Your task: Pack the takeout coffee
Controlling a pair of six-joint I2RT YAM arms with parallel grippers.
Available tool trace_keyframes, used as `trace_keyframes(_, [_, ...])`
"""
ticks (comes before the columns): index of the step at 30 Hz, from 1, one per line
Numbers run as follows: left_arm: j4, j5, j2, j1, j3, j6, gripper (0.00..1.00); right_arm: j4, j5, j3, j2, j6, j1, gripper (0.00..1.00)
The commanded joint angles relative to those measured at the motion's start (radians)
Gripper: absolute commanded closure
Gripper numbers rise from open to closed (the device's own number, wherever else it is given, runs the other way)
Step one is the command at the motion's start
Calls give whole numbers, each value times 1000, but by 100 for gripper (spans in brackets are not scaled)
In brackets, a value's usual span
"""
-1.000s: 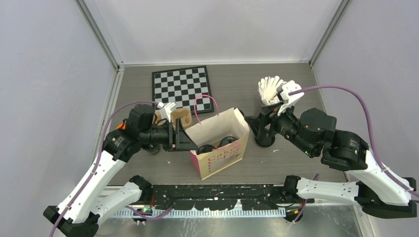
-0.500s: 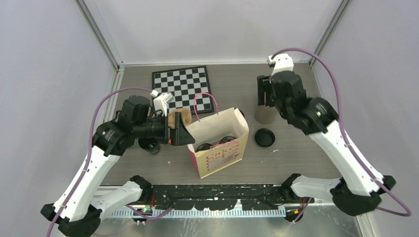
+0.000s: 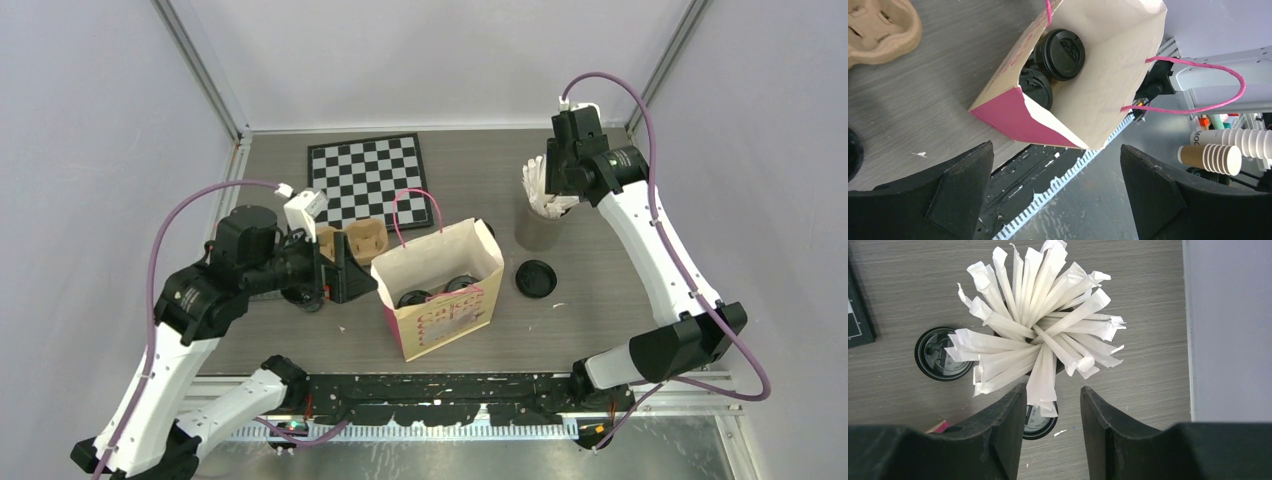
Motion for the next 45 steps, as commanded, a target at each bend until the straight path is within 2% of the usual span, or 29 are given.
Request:
trace_keyframes(1, [-27, -73, -30, -4, 29, 59, 0, 7, 16, 51, -2, -32, -32, 51])
trace_keyframes(7, [18, -80, -50, -4, -10, 47, 0, 13, -17, 48, 18, -70, -58, 50])
trace_keyframes(17, [-29, -90, -99, -5, -53, 55, 0, 38, -24, 32, 46, -98, -61, 51])
trace_keyframes(26, [-30, -101, -91, -5, -23, 22, 0, 90, -11, -20, 58, -95, -65, 54])
trace_keyframes(34, [-26, -112, -121, -5, -29, 22, 0, 101, 12, -45, 80, -107, -68, 64])
trace_keyframes(38, [-26, -94, -115, -5, -37, 21, 0, 106, 27, -39, 80, -128, -68, 80])
trace_keyframes(41, [-30, -103, -107, -5, -30, 23, 0, 72, 25, -1, 79, -145, -68, 97])
trace_keyframes(45, [-50, -187, -108, -4, 16, 25, 0, -43, 41, 125, 74, -132, -68, 100])
